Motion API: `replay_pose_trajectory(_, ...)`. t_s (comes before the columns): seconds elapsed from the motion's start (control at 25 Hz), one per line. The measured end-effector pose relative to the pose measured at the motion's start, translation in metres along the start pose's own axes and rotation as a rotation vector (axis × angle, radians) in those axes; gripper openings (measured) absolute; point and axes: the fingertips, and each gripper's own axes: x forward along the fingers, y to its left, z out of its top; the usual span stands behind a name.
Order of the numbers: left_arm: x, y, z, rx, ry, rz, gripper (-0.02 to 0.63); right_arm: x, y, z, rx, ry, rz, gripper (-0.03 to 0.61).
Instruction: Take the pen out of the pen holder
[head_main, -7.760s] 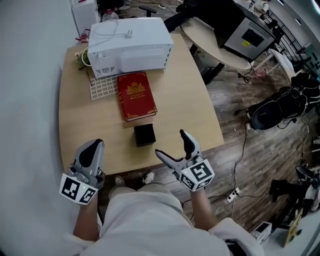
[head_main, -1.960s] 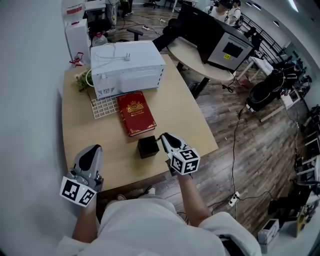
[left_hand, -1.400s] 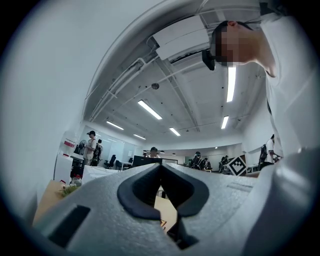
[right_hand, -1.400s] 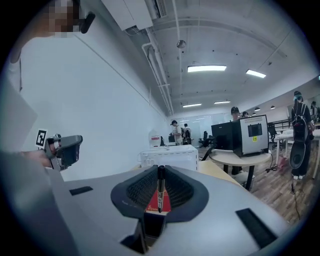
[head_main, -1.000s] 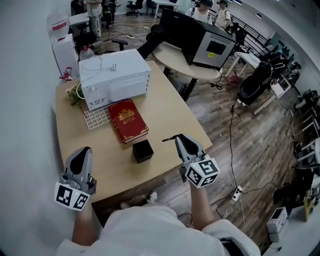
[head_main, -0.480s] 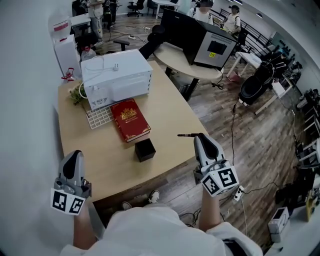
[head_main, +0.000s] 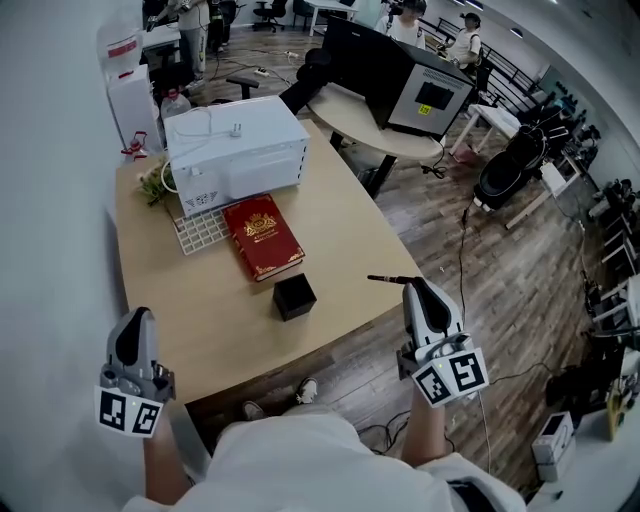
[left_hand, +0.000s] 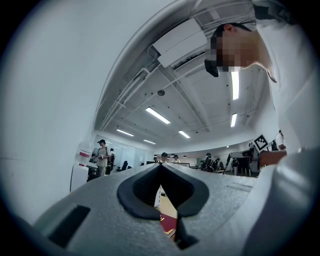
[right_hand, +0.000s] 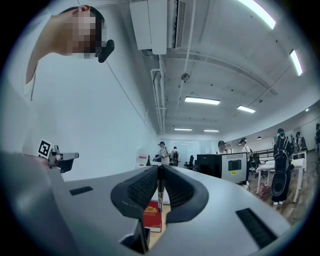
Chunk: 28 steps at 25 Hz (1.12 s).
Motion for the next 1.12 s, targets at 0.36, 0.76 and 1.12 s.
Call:
replay_pose_trajectory(0.36, -0.011, 0.016, -0.006, -0.01, 0.009, -0.007, 0.012, 0.003, 0.019, -0.005, 0.013, -0.007, -0.011, 0.048)
replay_pose_trajectory(0.76, -0.021, 0.025, -0.011, -0.02, 0.013, -0.004, 0.012, 0.006, 0.034, -0.006, 0.029, -0.021, 0.002, 0.048)
replay_pose_trajectory(1.12, -0.024, 0.031, -0.011, -0.02, 0.017, -0.001, 0.012, 0.012, 0.042, -0.006, 0.099, -0.045, 0.028, 0.048)
